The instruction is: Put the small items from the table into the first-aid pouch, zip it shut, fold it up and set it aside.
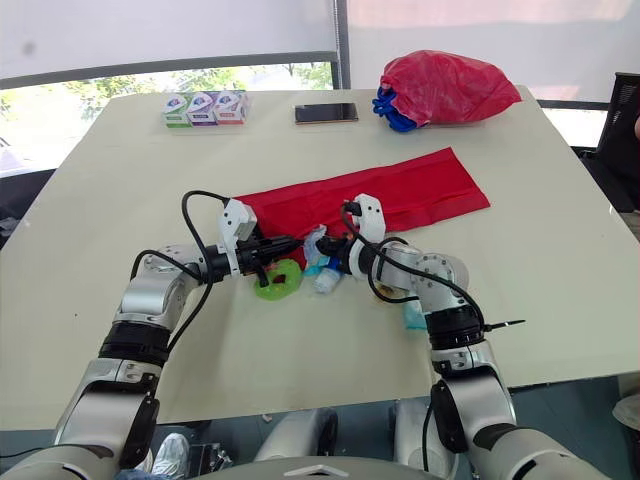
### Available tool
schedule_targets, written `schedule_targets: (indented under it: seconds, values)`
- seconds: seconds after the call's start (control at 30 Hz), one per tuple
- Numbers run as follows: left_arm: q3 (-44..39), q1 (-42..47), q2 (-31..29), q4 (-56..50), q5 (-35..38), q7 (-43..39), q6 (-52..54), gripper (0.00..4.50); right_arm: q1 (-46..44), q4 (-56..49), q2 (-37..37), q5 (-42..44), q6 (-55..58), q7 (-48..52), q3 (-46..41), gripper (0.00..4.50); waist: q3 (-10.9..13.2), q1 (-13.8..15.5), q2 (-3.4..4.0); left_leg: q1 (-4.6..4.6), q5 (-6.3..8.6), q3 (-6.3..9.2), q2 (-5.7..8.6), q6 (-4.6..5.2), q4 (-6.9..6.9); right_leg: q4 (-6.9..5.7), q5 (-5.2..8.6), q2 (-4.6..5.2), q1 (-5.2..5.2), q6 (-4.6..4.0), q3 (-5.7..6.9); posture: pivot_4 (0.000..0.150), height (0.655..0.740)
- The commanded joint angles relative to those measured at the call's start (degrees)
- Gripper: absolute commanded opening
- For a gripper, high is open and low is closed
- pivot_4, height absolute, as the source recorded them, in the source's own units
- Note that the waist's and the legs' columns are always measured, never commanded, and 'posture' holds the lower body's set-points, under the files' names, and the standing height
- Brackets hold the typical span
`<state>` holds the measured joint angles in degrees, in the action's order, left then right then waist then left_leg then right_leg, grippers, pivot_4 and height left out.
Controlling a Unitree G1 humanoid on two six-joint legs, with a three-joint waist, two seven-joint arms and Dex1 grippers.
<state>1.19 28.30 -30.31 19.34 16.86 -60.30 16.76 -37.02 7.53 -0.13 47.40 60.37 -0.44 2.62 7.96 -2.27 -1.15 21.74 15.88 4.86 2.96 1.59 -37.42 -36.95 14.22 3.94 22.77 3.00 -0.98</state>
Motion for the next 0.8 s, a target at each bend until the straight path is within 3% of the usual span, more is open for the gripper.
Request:
schedule_targets:
  seconds: [0.03, 0.6, 0.8]
  values:
    - [1.0, 0.08, -0.24, 0.06, -0.69, -1.32, -0.75, 0.09, 0.31, 2.19, -2.04, -6.33, 0.7, -1.47, 0.73, 0.0, -0.03, 0.0, 0.01, 0.0, 0.0, 0.0, 0.0, 0.0, 0.0, 0.0, 0.0, 0.0, 0.0, 0.0, 0.0, 0.15, 0.74]
    - [1.77, -0.28, 0.96, -1.08, -0.51, -1.85, -1.07, 0.09, -2.5, 1.14, -8.0, -21.91, -0.04, 8.82, 16.63, 0.0, -0.38, 0.12, 0.17, 0.0, 0.0, 0.02, 0.04, 0.0, 0.0, 0.01, 0.0, 0.04, -0.01, 0.0, 0.02, 0.15, 0.74]
    - [1.72, -0.45, 1.3, -1.52, -0.26, -1.87, -0.96, 0.09, -3.31, 2.2, -6.14, -23.94, -0.52, 10.05, 15.52, 0.0, -0.47, 0.11, 0.2, -0.01, 0.0, 0.03, 0.04, 0.0, 0.0, 0.01, 0.0, 0.04, -0.01, 0.0, 0.02, 0.15, 0.74]
